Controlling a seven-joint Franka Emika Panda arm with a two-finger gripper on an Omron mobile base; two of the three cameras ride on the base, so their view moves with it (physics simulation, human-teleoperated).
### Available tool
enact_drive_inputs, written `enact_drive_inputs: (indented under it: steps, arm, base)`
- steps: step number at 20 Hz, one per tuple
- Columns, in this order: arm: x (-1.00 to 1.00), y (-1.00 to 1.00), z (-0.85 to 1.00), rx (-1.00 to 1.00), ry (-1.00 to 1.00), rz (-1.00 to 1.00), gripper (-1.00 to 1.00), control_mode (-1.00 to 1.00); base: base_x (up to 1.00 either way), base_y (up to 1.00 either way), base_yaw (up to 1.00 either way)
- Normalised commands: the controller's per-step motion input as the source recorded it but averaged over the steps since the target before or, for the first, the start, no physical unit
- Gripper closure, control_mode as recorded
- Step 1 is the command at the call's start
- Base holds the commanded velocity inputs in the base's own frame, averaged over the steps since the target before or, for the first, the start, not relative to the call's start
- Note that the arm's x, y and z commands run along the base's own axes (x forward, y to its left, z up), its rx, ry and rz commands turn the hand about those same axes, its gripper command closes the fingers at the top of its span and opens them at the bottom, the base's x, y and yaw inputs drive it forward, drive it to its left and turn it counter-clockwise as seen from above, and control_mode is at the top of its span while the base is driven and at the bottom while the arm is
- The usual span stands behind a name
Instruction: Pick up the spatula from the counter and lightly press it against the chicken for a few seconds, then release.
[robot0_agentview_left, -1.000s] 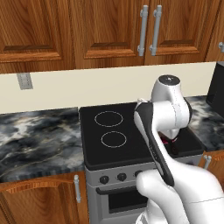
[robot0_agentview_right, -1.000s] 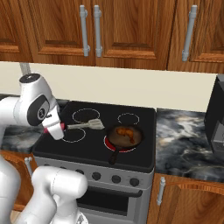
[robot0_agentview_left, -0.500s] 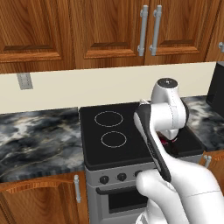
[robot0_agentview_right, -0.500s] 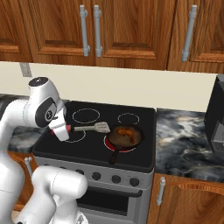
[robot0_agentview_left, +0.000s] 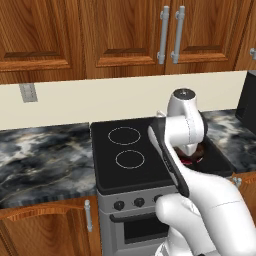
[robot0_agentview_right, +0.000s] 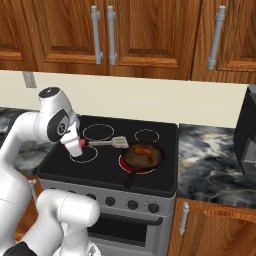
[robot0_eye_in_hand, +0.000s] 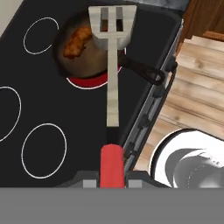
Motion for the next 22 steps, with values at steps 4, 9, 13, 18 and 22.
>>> enact_drive_inputs:
  steps: [4, 9, 13, 18, 22]
  arm:
    - [0.16, -0.03, 0.0, 0.0, 0.0, 0.0, 1.0, -1.0]
    - [0.2, -0.02, -0.03, 0.0, 0.0, 0.0, 1.0, -1.0]
    - [0.18, -0.04, -0.1, 0.0, 0.0, 0.0, 1.0, -1.0]
    - [0.21, -0.01, -0.19, 0.0, 0.0, 0.0, 1.0, -1.0]
    - [0.22, -0.01, -0.24, 0.0, 0.0, 0.0, 1.0, -1.0]
  base:
    - [0.0, 0.0, 0.0]
    - [0.0, 0.0, 0.0]
    - [0.0, 0.0, 0.0]
    - [0.0, 0.0, 0.0]
    - [0.0, 0.0, 0.0]
